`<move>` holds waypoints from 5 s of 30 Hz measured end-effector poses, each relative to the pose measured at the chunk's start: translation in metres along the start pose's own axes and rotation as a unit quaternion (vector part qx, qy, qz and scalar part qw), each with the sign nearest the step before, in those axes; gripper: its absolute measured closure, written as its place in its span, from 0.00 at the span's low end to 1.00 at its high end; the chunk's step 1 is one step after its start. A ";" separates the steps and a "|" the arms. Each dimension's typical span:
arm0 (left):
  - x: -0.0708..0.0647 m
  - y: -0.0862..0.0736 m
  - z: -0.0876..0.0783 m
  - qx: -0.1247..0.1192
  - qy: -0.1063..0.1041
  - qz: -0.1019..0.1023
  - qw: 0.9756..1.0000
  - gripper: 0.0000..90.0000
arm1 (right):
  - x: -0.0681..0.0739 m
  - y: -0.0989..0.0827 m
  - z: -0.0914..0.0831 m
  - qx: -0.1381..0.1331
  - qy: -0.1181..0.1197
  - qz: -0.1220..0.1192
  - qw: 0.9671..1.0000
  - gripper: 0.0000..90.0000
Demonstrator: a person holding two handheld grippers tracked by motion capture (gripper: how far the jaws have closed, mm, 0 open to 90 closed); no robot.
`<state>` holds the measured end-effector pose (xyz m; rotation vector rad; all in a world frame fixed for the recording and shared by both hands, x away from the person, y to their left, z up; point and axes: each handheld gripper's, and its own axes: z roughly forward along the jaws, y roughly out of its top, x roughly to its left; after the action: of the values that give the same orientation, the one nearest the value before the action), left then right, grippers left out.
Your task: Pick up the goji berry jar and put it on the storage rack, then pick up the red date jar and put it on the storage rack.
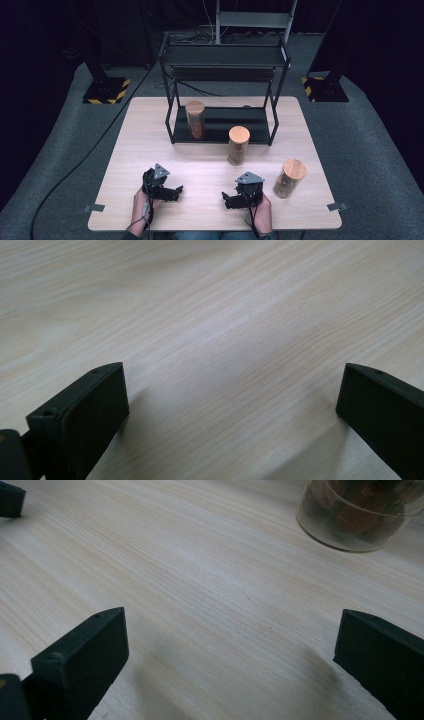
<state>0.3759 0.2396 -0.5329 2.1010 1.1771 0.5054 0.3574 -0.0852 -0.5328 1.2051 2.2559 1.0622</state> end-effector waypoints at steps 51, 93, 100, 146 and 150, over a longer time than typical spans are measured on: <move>0.000 0.000 0.000 -0.002 -0.001 0.002 1.000 0.01 | -0.019 0.008 0.003 0.016 -0.078 -0.006 0.997 0.00; 0.000 0.000 0.000 -0.002 -0.002 0.003 1.000 0.01 | -0.064 0.084 0.036 -0.108 -0.050 0.011 0.993 0.24; 0.000 0.000 0.000 -0.003 -0.001 0.001 1.000 0.01 | -0.064 0.082 0.036 -0.110 -0.051 0.009 0.993 0.27; 0.000 0.000 0.000 -0.004 -0.002 0.002 1.000 0.02 | -0.059 0.099 0.021 -0.115 -0.041 -0.002 0.993 0.27; 0.000 0.000 0.000 -0.004 -0.002 0.002 1.000 0.02 | -0.058 0.101 0.020 -0.114 -0.039 -0.004 0.993 0.27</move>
<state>0.3757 0.2395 -0.5327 2.0974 1.1663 0.5074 0.4577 -0.0884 -0.4700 1.1216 2.0144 1.2107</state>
